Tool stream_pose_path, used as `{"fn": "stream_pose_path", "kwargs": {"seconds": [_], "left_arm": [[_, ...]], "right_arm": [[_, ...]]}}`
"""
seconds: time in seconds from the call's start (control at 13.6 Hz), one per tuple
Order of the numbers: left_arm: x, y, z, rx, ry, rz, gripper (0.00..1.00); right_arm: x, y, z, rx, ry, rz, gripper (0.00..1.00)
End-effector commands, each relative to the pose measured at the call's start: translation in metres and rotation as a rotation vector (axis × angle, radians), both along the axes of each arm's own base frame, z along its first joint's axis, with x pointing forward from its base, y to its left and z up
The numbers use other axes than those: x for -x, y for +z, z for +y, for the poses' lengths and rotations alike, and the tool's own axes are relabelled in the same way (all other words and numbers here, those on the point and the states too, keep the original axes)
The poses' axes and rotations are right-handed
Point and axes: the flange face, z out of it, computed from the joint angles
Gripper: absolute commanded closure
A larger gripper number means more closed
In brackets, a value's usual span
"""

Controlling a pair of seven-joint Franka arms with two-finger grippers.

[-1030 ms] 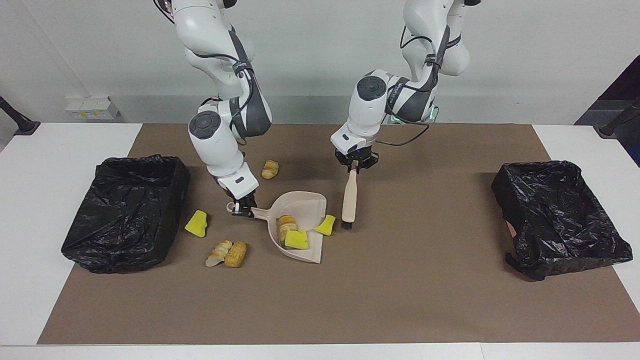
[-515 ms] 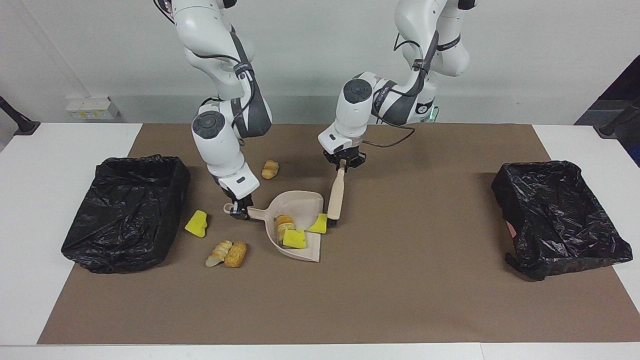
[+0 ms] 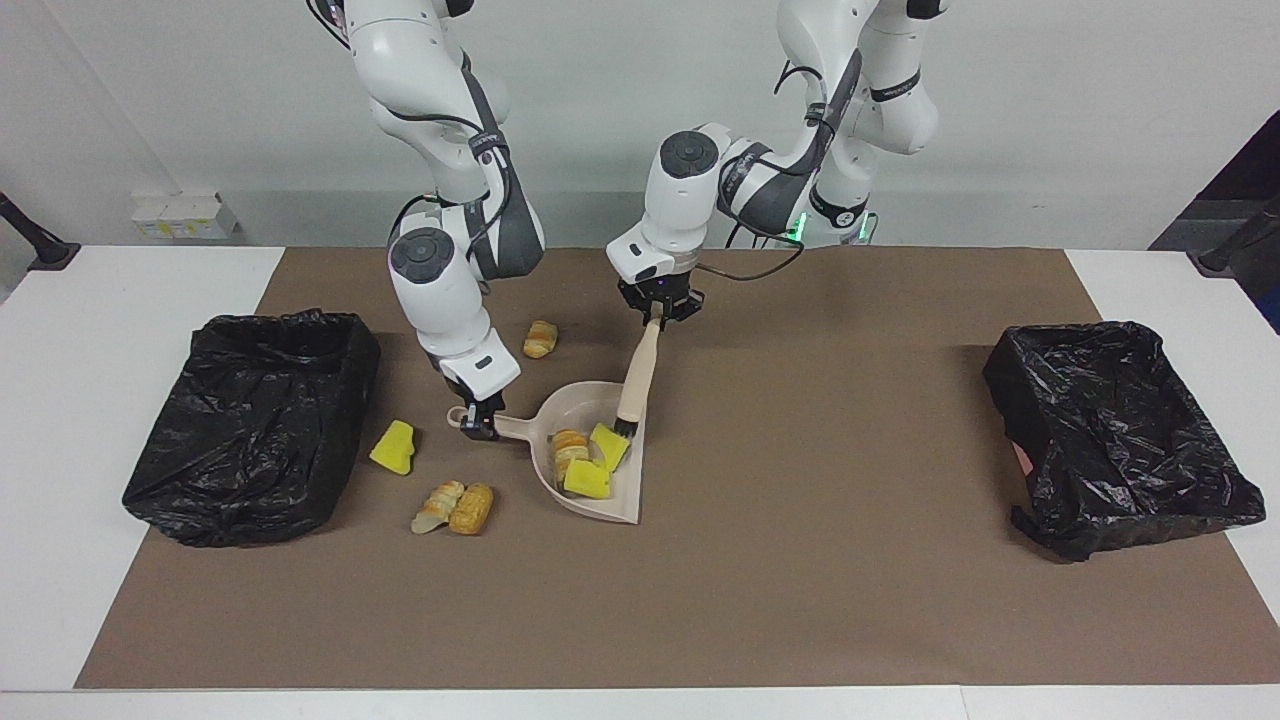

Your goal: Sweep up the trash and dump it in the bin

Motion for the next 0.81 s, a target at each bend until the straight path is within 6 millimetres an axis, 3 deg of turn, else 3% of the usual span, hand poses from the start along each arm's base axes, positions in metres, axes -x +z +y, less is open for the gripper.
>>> {"fn": "stream_pose_path", "kwargs": {"seconds": [0.0, 0.15, 0.29, 0.44, 0.52, 0.74], "left_arm": [[0.016, 0.013, 0.022, -0.072, 0.046, 0.035, 1.00], [0.037, 0.001, 0.033, -0.112, 0.152, 0.046, 1.00], [0.065, -0.006, 0.037, -0.136, 0.220, 0.044, 1.00], [0.083, -0.031, 0.033, -0.110, 0.250, 0.014, 1.00], [0.097, -0.044, 0.019, -0.083, 0.303, -0.016, 1.00], [0.099, -0.055, 0.020, -0.053, 0.380, -0.045, 1.00]], "right_arm": [[-0.005, 0.023, -0.002, 0.012, 0.016, 0.007, 1.00], [-0.010, 0.043, -0.009, 0.014, 0.011, 0.008, 1.00], [-0.017, 0.054, -0.036, 0.004, -0.014, 0.010, 1.00], [-0.024, 0.074, -0.057, 0.001, -0.022, 0.029, 1.00], [-0.027, 0.082, -0.075, 0.000, -0.036, 0.039, 1.00], [-0.028, 0.103, -0.138, 0.002, -0.031, 0.075, 1.00]]}}
